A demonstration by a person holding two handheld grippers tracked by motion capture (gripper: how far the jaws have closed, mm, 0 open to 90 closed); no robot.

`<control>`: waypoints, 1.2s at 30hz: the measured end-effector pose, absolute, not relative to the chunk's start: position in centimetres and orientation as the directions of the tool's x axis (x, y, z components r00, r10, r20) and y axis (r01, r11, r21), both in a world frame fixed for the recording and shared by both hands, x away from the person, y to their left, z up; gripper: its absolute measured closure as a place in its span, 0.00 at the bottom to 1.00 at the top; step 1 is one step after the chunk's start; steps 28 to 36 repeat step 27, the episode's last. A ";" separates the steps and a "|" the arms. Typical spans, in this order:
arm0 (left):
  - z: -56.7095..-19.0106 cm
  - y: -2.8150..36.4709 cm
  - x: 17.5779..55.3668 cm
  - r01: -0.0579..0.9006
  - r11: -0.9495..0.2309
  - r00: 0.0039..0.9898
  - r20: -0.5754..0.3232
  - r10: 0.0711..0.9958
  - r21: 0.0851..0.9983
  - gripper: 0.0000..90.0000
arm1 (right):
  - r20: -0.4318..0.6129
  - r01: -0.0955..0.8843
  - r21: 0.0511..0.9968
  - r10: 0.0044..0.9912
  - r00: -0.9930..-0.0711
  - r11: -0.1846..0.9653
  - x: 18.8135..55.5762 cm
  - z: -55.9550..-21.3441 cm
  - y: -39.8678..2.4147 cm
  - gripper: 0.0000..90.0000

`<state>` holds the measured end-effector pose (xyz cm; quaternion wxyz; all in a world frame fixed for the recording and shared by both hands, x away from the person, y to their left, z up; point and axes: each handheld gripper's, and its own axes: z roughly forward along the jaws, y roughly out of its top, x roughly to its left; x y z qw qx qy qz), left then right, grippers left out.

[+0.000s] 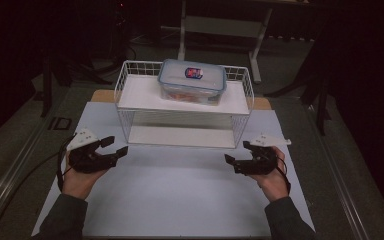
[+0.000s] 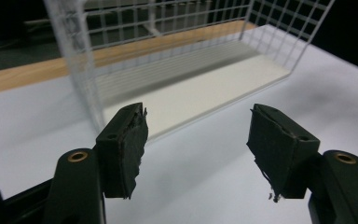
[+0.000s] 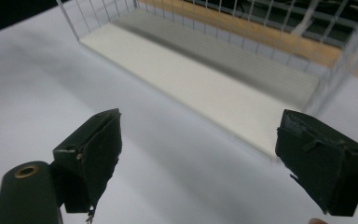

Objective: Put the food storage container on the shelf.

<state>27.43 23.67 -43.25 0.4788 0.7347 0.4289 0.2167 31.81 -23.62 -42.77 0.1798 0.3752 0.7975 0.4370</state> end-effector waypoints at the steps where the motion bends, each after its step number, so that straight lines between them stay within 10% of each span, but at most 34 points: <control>1: -43.6 23.8 27.0 0.424 -0.170 0.527 -0.089 0.845 0.890 0.39 | 0.035 0.441 0.831 0.760 -0.649 0.339 31.3 -43.2 -23.9 0.16; 36: -48.5 26.5 24.7 0.444 -0.058 0.335 -0.106 0.936 0.894 0.38 | 0.055 0.426 0.886 0.872 -0.487 0.182 26.7 -47.1 -28.3 0.16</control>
